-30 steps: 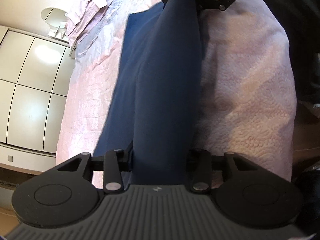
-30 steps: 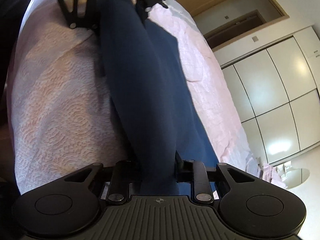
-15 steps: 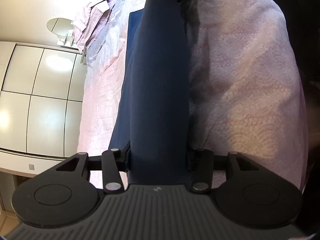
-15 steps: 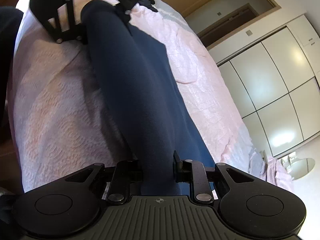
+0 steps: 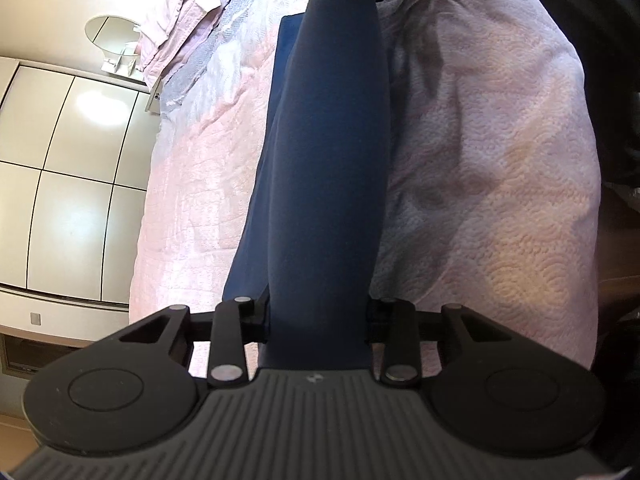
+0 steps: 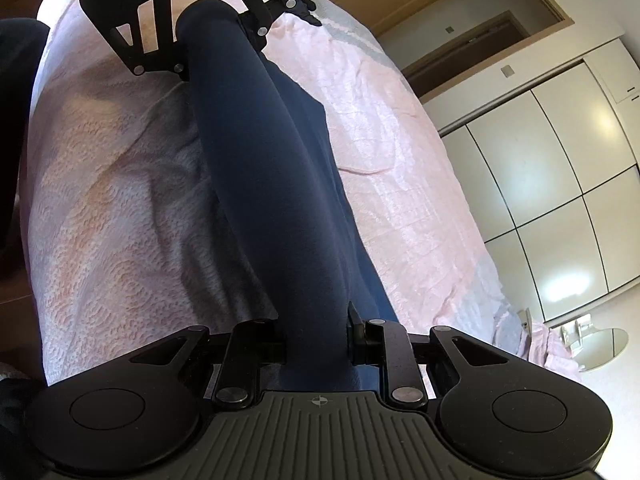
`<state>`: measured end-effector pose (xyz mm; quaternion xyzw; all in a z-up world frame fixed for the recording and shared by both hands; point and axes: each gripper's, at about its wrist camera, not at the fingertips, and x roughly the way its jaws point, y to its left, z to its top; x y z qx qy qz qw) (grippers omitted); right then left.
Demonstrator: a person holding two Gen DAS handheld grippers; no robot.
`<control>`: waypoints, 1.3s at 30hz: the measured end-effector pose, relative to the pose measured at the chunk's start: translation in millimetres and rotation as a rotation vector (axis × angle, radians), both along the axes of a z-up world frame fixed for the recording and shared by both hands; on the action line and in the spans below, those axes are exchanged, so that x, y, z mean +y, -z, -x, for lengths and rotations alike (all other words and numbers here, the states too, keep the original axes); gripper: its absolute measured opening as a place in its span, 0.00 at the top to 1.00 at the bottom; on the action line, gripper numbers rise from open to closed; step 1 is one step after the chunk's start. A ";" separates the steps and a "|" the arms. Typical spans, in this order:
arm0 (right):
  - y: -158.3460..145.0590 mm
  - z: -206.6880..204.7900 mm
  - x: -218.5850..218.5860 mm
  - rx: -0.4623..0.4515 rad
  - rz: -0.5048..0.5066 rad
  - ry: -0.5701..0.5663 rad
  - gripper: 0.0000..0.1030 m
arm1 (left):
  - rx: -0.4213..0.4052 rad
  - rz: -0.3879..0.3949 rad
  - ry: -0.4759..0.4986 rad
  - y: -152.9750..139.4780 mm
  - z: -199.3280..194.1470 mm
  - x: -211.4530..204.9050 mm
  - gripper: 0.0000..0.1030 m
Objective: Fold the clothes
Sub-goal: 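Lift the folded navy garment off the bed with both tools, then carry the garment to the stack of folded jeans and lower it on top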
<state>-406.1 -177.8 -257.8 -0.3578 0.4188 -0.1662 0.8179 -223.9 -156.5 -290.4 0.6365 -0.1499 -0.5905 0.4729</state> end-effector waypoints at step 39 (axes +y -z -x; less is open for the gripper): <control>-240.3 193.4 -149.7 -0.014 -0.305 0.251 0.81 | 0.110 -0.341 0.330 -275.9 185.9 -189.2 0.71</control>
